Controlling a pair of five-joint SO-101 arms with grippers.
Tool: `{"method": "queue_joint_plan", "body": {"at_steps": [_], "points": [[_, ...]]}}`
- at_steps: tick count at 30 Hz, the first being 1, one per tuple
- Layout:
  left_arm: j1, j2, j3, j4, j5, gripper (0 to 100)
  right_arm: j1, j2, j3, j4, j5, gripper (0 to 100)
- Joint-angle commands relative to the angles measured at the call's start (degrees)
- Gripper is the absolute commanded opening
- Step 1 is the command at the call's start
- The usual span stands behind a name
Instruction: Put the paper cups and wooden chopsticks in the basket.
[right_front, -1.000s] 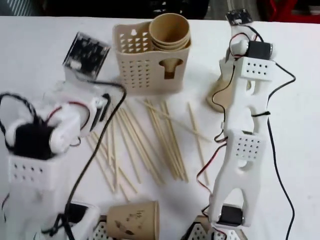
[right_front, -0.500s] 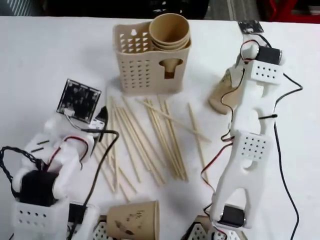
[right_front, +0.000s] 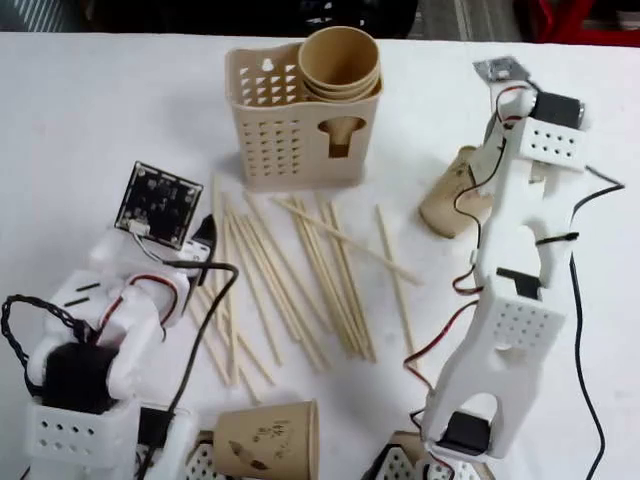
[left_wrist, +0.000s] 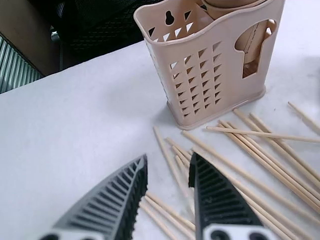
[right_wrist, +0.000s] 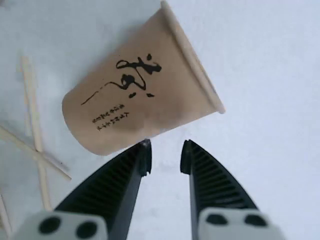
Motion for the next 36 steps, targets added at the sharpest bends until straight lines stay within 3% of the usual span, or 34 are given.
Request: {"method": "queue_joint_plan", "body": {"at_steps": [1, 10, 20, 24, 31, 36], "points": [[-0.4, -1.0, 1.4, -1.3, 0.7, 15, 0.2, -6.8, -0.6, -0.9, 0.9, 11.4], [-0.4, -1.0, 3.7, -1.2, 0.7, 15, -4.8, -3.0, -0.6, -10.3, 0.8, 31.9], [-0.4, -1.0, 8.1, -1.3, 0.7, 15, -7.3, 5.8, -0.6, -14.5, 0.7, 32.7], [-0.4, -1.0, 9.9, -3.1, 0.7, 15, -7.0, 7.9, -0.6, -14.1, 0.7, 31.7], [-0.4, -1.1, 10.6, -4.1, 0.7, 15, -5.1, 6.0, -0.7, -7.7, 1.3, 11.1], [-0.4, -1.1, 10.6, -4.1, 0.7, 15, -3.4, 4.5, -0.7, -2.9, 1.4, 10.1]]}}
